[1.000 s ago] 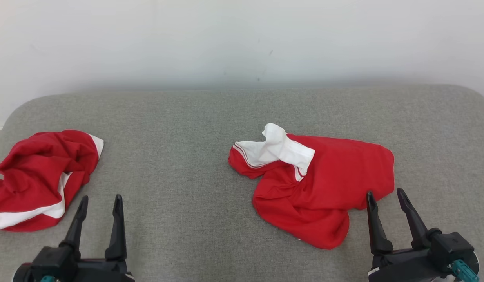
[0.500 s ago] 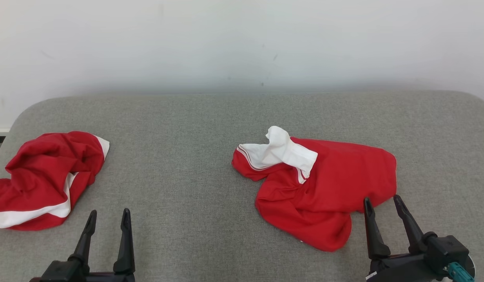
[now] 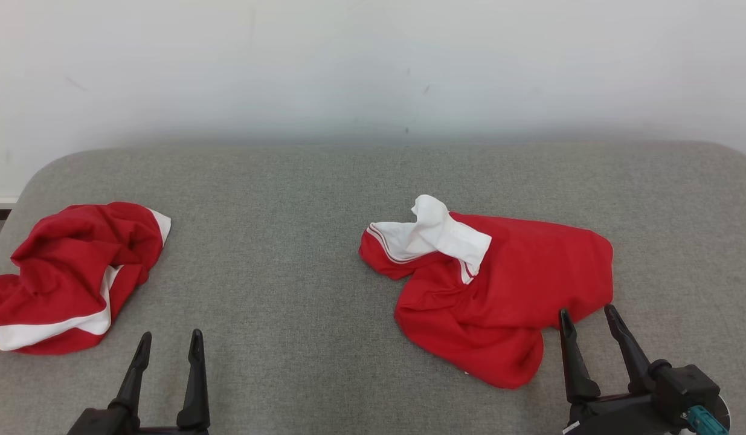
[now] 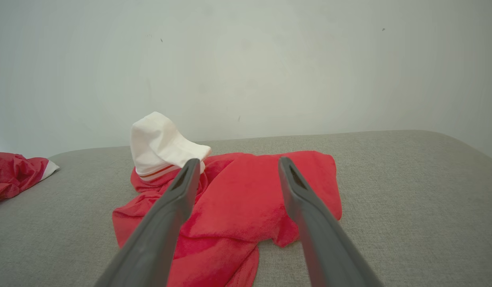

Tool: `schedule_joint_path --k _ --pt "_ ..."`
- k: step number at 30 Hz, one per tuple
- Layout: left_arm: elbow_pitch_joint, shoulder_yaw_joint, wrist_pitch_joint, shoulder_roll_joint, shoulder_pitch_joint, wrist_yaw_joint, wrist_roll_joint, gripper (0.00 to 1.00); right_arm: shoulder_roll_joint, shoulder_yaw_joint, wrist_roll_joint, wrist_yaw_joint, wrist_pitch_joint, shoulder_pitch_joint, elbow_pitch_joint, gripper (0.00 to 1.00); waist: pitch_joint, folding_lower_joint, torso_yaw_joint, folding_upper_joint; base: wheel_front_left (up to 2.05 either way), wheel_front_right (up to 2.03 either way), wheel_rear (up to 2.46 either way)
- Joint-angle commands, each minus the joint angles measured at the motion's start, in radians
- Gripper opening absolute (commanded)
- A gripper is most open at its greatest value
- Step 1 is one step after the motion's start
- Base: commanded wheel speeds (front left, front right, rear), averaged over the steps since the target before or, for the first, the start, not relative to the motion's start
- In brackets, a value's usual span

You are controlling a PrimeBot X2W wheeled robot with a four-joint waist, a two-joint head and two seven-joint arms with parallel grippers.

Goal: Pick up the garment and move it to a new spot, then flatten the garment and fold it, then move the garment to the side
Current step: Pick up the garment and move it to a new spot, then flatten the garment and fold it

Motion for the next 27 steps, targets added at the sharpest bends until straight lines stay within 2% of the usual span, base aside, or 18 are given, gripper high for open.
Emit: schedule_joint_path --k 1,27 --pt "0.002 0.004 -0.003 -0.004 0.005 -0.003 0.010 1.00 -0.002 0.000 0.009 -0.002 0.000 0.003 0.003 1.00 -0.002 0.0000 0.001 0.0000 0.00 0.00 0.00" --pt "0.025 0.011 -0.003 -0.007 0.021 -0.007 0.017 1.00 -0.005 0.012 0.013 -0.002 0.000 0.007 0.019 1.00 -0.025 0.0000 -0.004 0.0000 0.00 0.00 0.00"
